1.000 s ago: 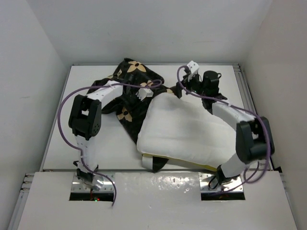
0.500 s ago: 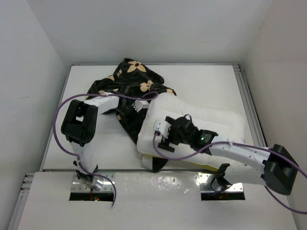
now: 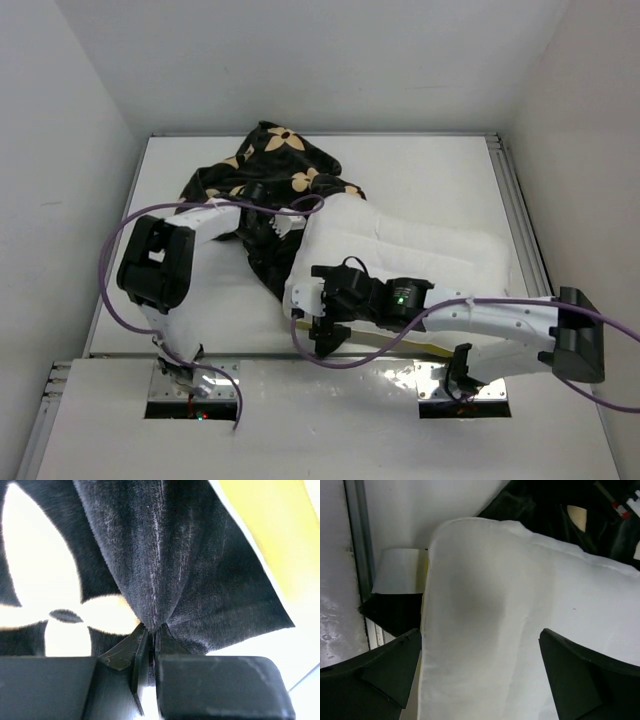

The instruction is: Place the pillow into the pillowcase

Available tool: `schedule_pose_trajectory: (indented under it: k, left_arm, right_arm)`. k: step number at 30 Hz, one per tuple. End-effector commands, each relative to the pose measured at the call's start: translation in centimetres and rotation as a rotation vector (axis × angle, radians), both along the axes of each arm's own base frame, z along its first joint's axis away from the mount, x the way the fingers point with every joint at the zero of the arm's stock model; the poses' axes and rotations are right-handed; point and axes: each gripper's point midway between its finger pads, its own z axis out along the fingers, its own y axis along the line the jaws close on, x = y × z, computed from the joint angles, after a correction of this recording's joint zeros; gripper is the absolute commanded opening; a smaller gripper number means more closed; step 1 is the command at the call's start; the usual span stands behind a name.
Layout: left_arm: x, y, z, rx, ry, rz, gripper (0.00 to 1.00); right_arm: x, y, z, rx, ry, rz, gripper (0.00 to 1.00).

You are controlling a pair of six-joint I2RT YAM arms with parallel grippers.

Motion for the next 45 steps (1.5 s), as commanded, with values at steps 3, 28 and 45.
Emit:
schedule_pose_trajectory:
  k: [3, 28, 45]
  left_arm:
    - [-0.6, 3.7, 2.5, 0.054, -0.064, 0.069, 0.00]
    - [0.4, 11.0, 5.5, 0.196, -0.239, 0.276, 0.33]
    - [-4.5, -3.8, 5.1, -0.033, -0.045, -0.141, 0.19]
  right_arm:
    - [-1.7, -0.3, -0.8, -0.062, 0.080, -0.028, 0.99]
    - [8.8, -0.5, 0.7, 0.664, 0.386, -0.519, 0.00]
    - [10.0, -1.2, 2.3, 0.803, 0.413, -0.501, 0.00]
